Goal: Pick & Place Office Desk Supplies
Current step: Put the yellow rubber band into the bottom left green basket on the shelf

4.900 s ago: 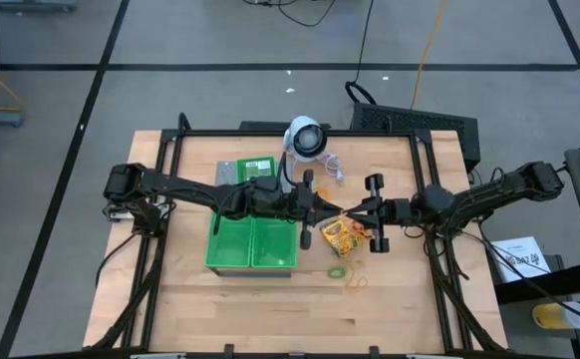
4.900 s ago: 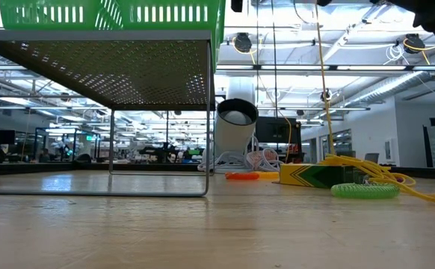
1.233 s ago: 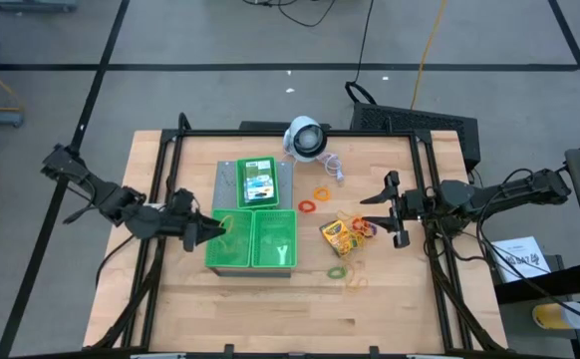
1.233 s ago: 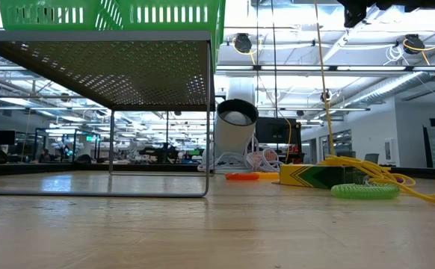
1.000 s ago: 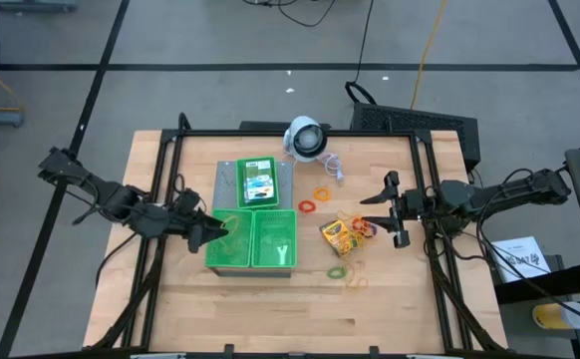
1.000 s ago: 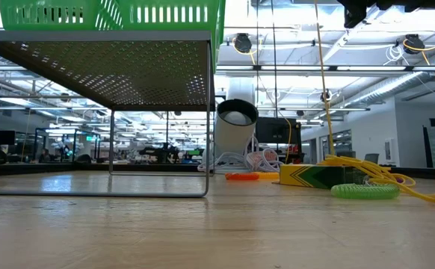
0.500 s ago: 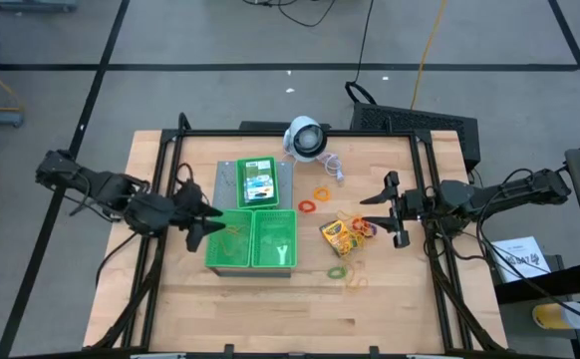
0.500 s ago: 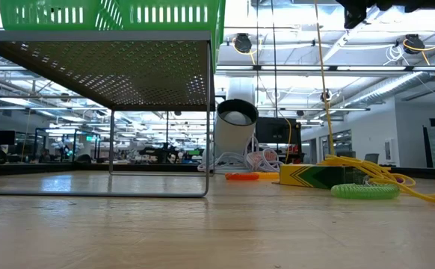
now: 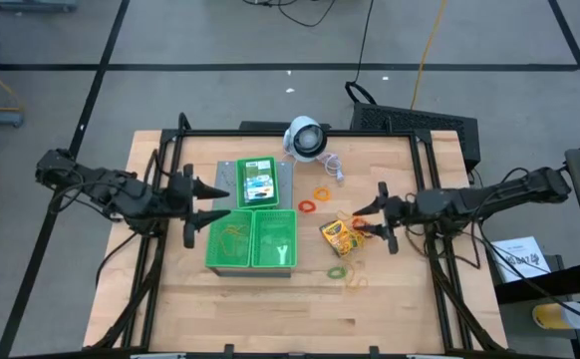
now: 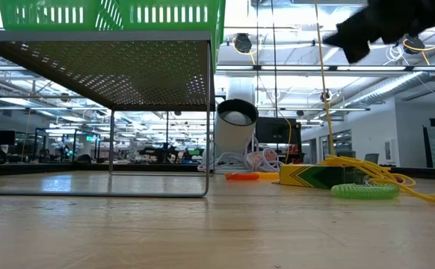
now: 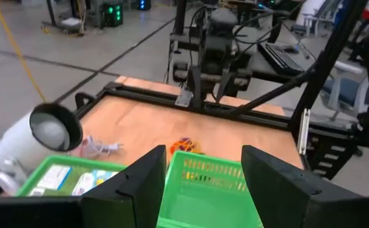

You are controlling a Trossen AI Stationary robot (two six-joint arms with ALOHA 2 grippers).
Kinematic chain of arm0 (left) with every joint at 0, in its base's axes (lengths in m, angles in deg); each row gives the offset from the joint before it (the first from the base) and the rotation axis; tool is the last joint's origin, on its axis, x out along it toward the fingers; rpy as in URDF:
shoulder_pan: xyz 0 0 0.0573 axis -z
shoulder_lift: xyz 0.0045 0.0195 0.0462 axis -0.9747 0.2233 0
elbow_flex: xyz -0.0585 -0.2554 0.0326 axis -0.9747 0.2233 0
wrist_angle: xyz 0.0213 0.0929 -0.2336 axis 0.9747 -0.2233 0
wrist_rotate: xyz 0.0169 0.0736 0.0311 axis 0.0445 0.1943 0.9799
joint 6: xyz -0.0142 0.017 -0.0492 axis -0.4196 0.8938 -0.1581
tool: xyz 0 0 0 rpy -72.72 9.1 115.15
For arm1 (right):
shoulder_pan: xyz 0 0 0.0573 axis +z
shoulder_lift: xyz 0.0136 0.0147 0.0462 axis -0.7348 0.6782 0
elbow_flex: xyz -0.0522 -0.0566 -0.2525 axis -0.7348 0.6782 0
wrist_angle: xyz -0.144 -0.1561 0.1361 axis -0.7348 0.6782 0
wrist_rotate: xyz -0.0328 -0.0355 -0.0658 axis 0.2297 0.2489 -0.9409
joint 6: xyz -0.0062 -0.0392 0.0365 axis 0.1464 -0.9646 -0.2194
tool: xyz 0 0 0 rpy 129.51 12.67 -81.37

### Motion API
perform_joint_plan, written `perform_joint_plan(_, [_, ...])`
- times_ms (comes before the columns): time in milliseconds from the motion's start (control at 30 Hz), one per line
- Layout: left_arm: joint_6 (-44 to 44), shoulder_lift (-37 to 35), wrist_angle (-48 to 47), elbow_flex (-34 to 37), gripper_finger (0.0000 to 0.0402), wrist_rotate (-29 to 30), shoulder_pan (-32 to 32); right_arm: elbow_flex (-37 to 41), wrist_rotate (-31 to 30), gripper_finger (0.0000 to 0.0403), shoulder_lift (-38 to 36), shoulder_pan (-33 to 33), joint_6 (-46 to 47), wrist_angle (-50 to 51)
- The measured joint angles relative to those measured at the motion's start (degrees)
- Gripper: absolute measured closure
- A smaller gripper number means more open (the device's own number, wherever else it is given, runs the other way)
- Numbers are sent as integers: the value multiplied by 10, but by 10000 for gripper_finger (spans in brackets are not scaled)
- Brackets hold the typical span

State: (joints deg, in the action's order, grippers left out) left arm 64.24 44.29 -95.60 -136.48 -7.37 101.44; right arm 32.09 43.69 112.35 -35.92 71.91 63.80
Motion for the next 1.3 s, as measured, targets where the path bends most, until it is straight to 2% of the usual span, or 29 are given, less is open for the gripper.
perform_joint_plan(200, [36, 15, 3, 0, 188, 23, -1, 29, 4, 234, 49, 0, 67, 26])
perform_joint_plan(300, [45, 27, 4, 0, 188, 44, -7, 71, 41, 234, 68, 0, 99, 12])
perform_joint_plan(433, [55, 40, 6, 0, 188, 60, -23, 124, 118, 234, 90, 12, 153, -101])
perform_joint_plan(533, [55, 49, 6, 1, 188, 60, -35, 147, 120, 234, 109, 48, 162, -174])
perform_joint_plan(600, [56, 50, 5, 1, 188, 60, -41, 148, 110, 234, 123, 76, 160, -197])
perform_joint_plan(767, [62, 50, 21, 1, 188, 60, -54, 128, 42, 234, 167, 147, 174, -199])
perform_joint_plan(1033, [72, 50, 34, 1, 188, 60, -77, 101, 13, 234, 275, 231, 232, -153])
perform_joint_plan(1300, [42, 50, 36, 1, 188, 60, -93, 101, -49, 234, 378, 272, 277, -170])
